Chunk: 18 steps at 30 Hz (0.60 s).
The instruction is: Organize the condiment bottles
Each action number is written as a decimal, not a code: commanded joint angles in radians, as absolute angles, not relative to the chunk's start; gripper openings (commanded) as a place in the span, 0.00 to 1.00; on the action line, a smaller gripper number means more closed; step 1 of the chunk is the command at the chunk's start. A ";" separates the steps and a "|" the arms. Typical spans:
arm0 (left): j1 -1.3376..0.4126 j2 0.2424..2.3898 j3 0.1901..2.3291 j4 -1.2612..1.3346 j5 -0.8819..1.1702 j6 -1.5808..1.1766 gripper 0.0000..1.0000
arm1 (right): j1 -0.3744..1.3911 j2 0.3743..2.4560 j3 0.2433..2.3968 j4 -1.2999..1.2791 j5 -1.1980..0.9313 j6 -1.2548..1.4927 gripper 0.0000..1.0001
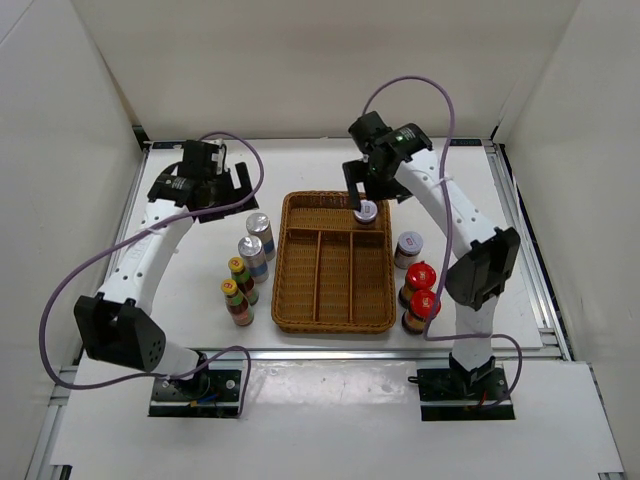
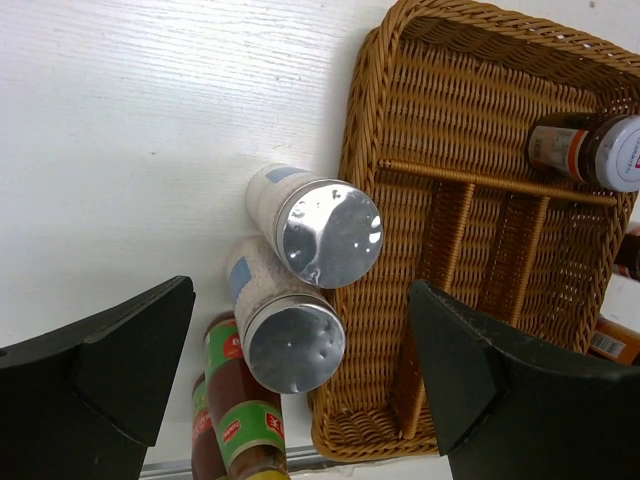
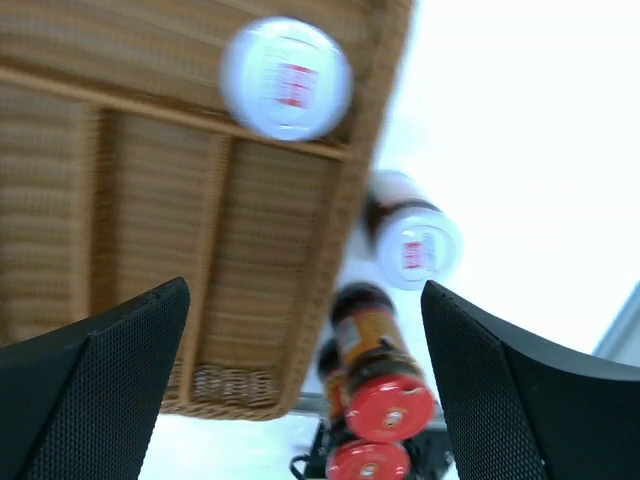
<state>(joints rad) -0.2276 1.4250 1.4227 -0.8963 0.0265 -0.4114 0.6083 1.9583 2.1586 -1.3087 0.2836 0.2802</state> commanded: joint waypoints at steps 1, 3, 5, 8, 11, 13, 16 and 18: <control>-0.235 1.411 1.473 -0.885 0.023 -0.428 0.99 | 0.509 1.970 2.057 -1.315 0.351 0.305 1.00; -0.235 1.402 1.464 -0.903 0.012 -0.428 0.99 | 0.457 1.939 1.966 -1.304 0.318 0.305 0.99; -0.235 1.391 1.454 -0.913 -0.008 -0.428 0.99 | 0.434 1.915 1.890 -1.269 0.266 0.305 0.99; -0.235 1.370 1.430 -0.923 -0.017 -0.417 0.99 | 0.423 1.881 1.763 -1.198 0.226 0.296 0.99; -0.212 1.350 1.407 -0.934 -0.017 -0.417 0.99 | 0.423 1.871 1.700 -1.169 0.215 0.285 0.99; -0.203 1.339 1.398 -0.934 -0.017 -0.417 0.99 | 0.413 1.881 1.689 -1.143 0.215 0.273 0.99; -0.202 1.330 1.397 -0.943 -0.028 -0.408 0.99 | 0.385 1.902 1.667 -1.131 0.198 0.273 0.96; -0.193 1.330 1.397 -0.953 -0.028 -0.408 0.99 | 0.358 1.914 1.648 -1.120 0.178 0.273 0.91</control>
<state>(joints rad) -0.2047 1.3697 1.4021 -0.9360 -0.0086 -0.4179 0.3992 1.9491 1.6684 -1.1648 0.2131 0.2764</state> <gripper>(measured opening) 0.992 0.924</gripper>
